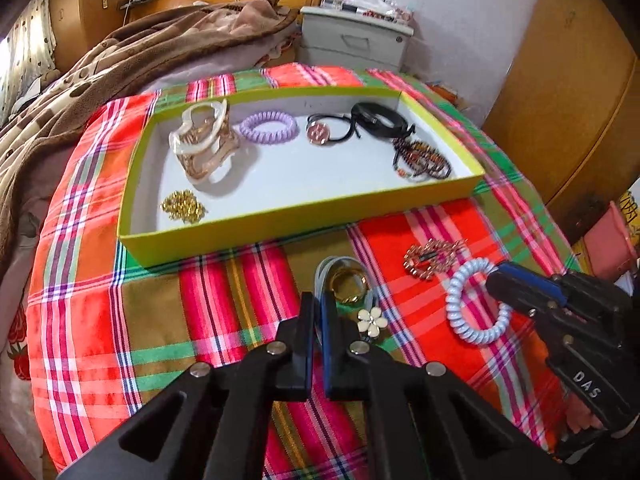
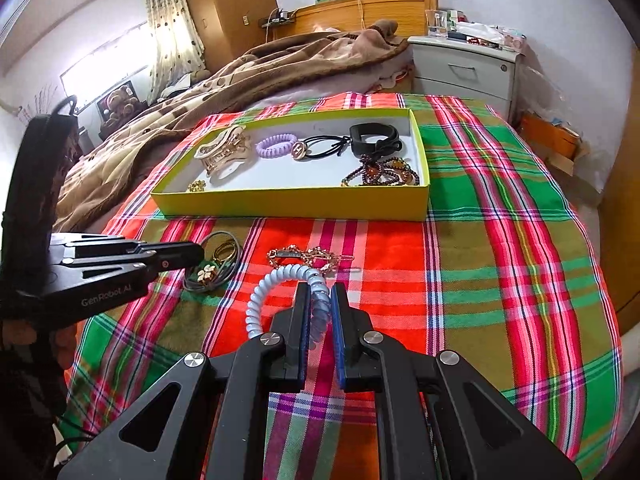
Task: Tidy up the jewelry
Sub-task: 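Grasp the grey flower hair tie with the left tool while the right tool grasps the white coil, then carry the grey tie with the left tool while the right tool carries the white coil into the box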
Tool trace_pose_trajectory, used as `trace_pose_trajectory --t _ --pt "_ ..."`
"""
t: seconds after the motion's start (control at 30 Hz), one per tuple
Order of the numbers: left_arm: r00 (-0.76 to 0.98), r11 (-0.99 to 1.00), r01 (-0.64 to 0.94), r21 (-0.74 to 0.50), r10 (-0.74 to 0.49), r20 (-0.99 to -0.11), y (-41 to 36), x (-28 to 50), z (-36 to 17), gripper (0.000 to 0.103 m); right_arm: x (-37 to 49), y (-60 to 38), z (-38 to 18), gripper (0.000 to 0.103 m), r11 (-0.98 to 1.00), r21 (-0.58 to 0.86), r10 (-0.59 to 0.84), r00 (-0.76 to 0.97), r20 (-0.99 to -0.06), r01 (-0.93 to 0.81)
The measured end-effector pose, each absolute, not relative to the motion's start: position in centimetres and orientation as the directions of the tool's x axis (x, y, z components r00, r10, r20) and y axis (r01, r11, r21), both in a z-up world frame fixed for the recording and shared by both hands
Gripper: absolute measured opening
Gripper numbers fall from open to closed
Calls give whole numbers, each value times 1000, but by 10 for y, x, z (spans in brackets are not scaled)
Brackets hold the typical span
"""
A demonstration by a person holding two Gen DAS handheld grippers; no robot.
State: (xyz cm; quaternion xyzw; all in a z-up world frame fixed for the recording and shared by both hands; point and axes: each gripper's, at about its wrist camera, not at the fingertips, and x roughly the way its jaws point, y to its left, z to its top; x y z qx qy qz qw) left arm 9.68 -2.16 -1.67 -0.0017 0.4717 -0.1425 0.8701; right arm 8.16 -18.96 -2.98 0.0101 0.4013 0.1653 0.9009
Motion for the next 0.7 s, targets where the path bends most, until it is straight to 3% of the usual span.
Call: trace_pose_trajectory --t 0.7 --pt "560 914 338 -226 -389 -731 -24 81 17 3 76 -192 -20 10 951 142 292 642 -709 -275"
